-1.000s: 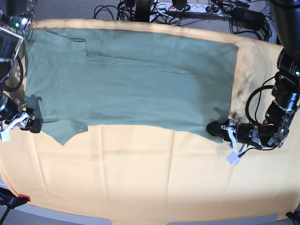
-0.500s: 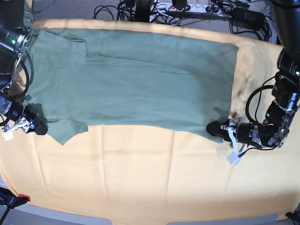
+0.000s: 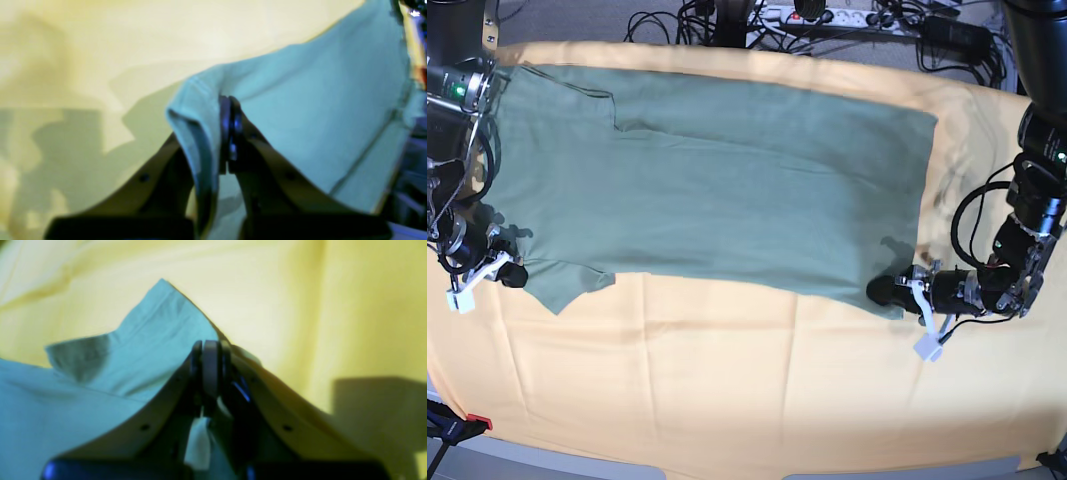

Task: Fold the T-shirt properly
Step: 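Grasp the hem corners with both grippers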

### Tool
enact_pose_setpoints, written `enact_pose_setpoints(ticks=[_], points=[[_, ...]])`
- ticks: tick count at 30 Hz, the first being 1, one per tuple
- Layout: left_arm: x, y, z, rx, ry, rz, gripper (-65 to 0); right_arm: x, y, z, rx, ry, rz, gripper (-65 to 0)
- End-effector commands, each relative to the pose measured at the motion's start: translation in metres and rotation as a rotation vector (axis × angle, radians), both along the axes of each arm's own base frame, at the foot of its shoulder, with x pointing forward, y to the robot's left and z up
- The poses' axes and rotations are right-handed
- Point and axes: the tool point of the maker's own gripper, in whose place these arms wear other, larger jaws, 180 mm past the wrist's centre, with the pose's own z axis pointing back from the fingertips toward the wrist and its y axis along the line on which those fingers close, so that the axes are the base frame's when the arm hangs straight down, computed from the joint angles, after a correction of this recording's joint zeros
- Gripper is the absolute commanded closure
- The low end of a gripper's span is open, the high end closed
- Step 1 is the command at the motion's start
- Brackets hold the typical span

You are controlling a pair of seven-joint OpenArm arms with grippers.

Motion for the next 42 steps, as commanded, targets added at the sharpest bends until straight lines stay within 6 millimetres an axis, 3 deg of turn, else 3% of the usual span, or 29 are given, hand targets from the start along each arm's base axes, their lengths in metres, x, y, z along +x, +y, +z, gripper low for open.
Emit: enact_pose_setpoints(ticks=[1,11,16,23,30,36,42], points=[[0.019,0.005,0.024,-0.015,-0.083,0.024,0.0,0.017,-0.014,0.026,-0.033,-0.066,-0.019,0.0],[0.044,0.013,0.037,0.035,-0.265,0.056,0.0,0.054,-0.023,0.069,-0.135,-0.166,-0.031,0.0],[0.053,0.015,0.045,0.066,-0.327,0.054,0.0,0.065,-0.018,0.076,-0.2,-0.184,0.0,0.0],[0.045,0.01,0.037,0.065,-0.263,0.033,0.0,0.063,0.002,0.067,-0.228,-0.158,0.104,0.0],[0.043,0.008,0.048,-0.026,-0.212,0.068,0.0,0.055,0.01,0.066,-0.201,-0.124,0.127,0.0],[0.049,0.006,0.065,-0.099,-0.213,0.096,0.0,0.046,0.017,0.086,-0.29,-0.187,0.186,0.0],[0.046,0.005,0.062,-0.09,-0.194,0.085,0.0,0.034,0.021,0.094,-0.359,-0.224,0.231,0.0]])
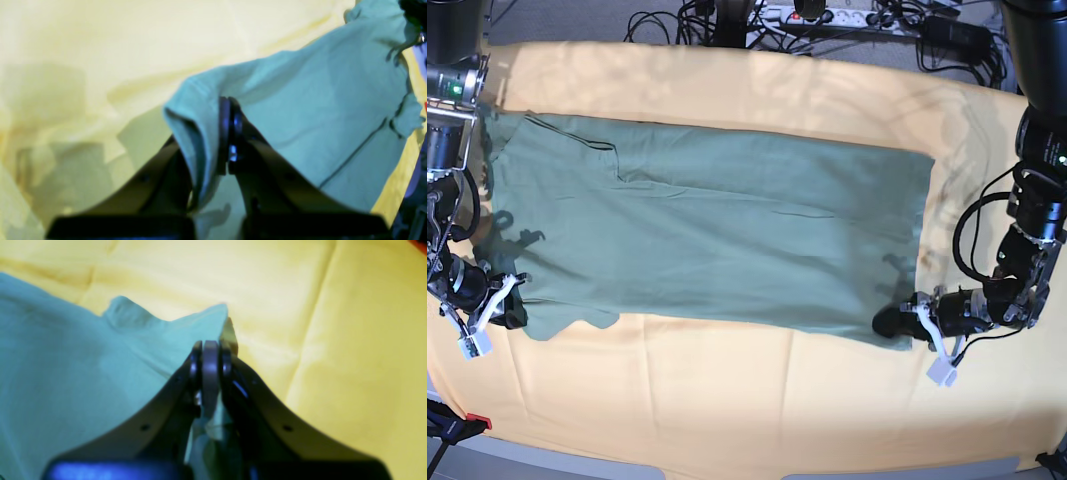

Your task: Fold the T-shirt properly

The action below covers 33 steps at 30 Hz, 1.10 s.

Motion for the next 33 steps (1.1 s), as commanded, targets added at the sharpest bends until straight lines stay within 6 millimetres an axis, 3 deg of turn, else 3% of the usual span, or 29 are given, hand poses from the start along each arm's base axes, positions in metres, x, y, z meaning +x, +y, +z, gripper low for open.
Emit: enact_pose_setpoints(ticks=[1,11,25,33], points=[[0.015,0.002,0.028,-0.034,-0.069,0.014,0.0,0.01,-0.01,0.026,-0.018,-0.074,-0.007,0.0],[0.016,-0.012,0.029,-0.062,-0.07,-0.003,0.0,0.018,-0.028,0.031,-0.109,-0.13,-0.07,0.0],[0.0,-0.031,0.025,-0.101,0.032,-0.076,0.0,0.003,-0.013,0.014,-0.044,0.001,-0.01,0.0],[0.012,-0.027,0.057,-0.159,-0.037,-0.055,0.0,-0.003,-0.012,0.007,-0.03,0.038,-0.01,0.0]])
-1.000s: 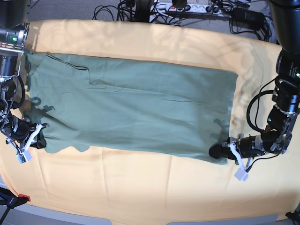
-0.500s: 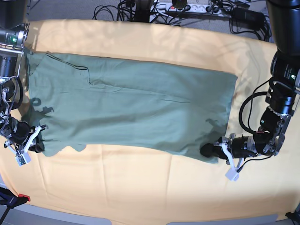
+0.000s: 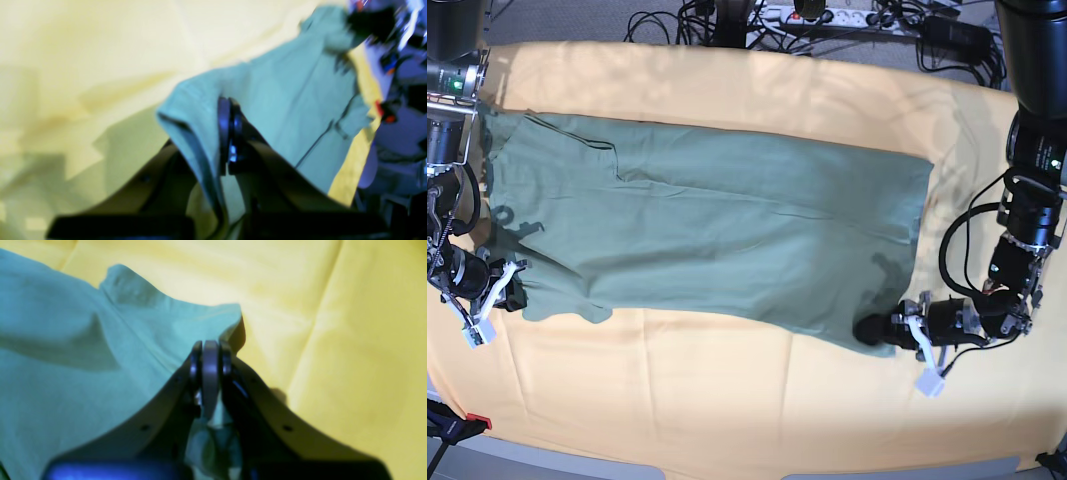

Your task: Fold the T-shirt properly

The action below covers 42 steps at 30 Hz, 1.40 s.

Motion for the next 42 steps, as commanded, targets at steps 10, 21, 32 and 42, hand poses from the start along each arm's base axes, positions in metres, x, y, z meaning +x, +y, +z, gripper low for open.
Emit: enact_pose_setpoints(ticks=[10,21,32,42], points=[[-0.005,0.005,0.018,-0.001,0.013,-0.052,0.0,-0.006,-0.004,0.016,0.093,-0.055,-0.006,0.0],[-0.013,0.005,0.011,0.032,0.049,-0.088,0.0,-0.013,-0.005,0.018,0.074,-0.047,0.007,0.0],[-0.01,0.014,0.019,0.04,0.024,-0.073,0.0,-0.015,-0.014,0.016,0.023,-0.035,0.003,0.0],[-0.015,0.018,0.013,0.057,0.046,-0.08,0.0,-0.016,-0.024,0.02,0.003,-0.036,-0.005,0.0]])
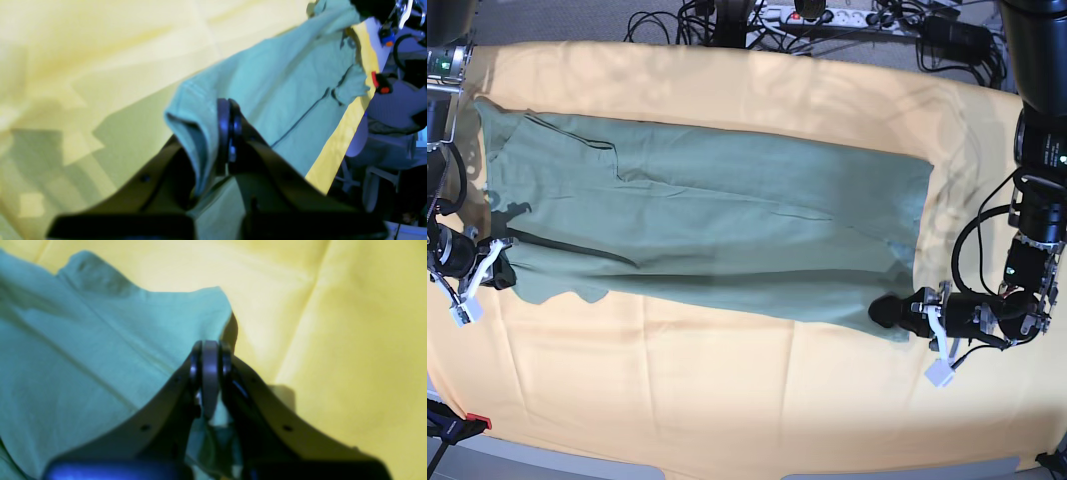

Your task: Fold the T-shirt properly

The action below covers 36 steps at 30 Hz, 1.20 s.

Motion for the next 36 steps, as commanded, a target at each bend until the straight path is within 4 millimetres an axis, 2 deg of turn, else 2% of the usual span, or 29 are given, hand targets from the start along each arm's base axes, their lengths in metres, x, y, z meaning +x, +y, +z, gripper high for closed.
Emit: enact_pose_setpoints(ticks=[1,8,18,25,36], points=[[0.012,0.002,0.025,-0.025,-0.065,0.006,0.0,0.011,-0.009,0.026,-0.011,-0.07,-0.003,0.0],[-0.005,-0.005,0.021,0.043,-0.028,-0.105,0.0,0.007,-0.009,0.02,-0.014,-0.049,-0.003,0.0],[-0.021,-0.023,0.034,0.117,-0.07,-0.261,0.0,0.004,-0.011,0.016,-0.025,-0.026,-0.004,0.0],[-0.023,0.002,0.039,0.16,-0.077,-0.231,0.0,0.003,-0.012,0.016,-0.031,-0.02,-0.005,0.0],[-0.051,0.004,-0.001,0.15,0.026,-0.237,0.0,0.002,-0.013,0.016,-0.034,-0.012,-0.006,0.0]])
